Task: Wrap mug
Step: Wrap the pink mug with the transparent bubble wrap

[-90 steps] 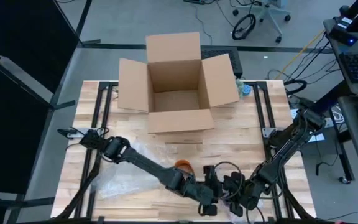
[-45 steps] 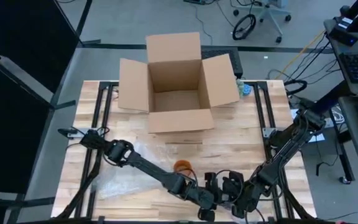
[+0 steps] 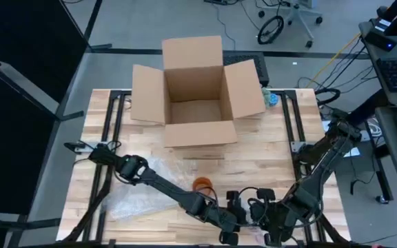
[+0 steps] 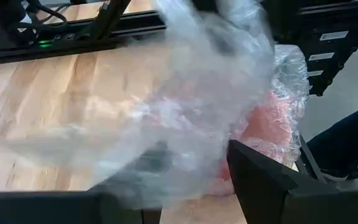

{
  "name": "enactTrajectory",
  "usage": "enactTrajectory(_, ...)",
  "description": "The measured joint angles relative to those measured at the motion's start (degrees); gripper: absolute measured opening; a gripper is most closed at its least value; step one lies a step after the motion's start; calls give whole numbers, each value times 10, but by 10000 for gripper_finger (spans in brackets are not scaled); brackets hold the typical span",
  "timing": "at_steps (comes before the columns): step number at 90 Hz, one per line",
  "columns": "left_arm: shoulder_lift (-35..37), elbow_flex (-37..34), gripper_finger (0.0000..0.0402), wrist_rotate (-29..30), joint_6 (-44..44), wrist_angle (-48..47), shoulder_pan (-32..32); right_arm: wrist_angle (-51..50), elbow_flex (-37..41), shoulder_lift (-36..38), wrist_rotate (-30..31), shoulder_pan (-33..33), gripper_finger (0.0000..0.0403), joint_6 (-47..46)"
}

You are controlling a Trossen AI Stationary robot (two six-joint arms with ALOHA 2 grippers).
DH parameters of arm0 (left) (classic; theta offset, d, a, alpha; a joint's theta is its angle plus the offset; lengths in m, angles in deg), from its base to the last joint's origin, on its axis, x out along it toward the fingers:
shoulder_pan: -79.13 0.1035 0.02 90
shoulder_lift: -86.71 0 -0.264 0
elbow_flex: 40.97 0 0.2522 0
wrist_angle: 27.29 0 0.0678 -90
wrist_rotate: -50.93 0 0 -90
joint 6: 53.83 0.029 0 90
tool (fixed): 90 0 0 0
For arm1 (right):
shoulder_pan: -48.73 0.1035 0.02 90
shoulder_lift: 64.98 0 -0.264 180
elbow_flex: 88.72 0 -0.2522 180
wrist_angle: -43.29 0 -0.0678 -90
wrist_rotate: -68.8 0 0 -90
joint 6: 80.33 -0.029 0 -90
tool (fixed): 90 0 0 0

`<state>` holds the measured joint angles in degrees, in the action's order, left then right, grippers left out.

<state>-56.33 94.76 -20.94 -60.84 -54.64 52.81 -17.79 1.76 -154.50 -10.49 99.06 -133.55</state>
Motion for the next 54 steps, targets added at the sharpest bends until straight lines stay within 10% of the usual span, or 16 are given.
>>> enactTrajectory(21,1,0,154,1,1,0,0,32,3,-39,-13,0,164,1)
enactTrajectory(54,51,-4,154,10,35,-28,-24,36,3,-87,-29,16,165,-3)
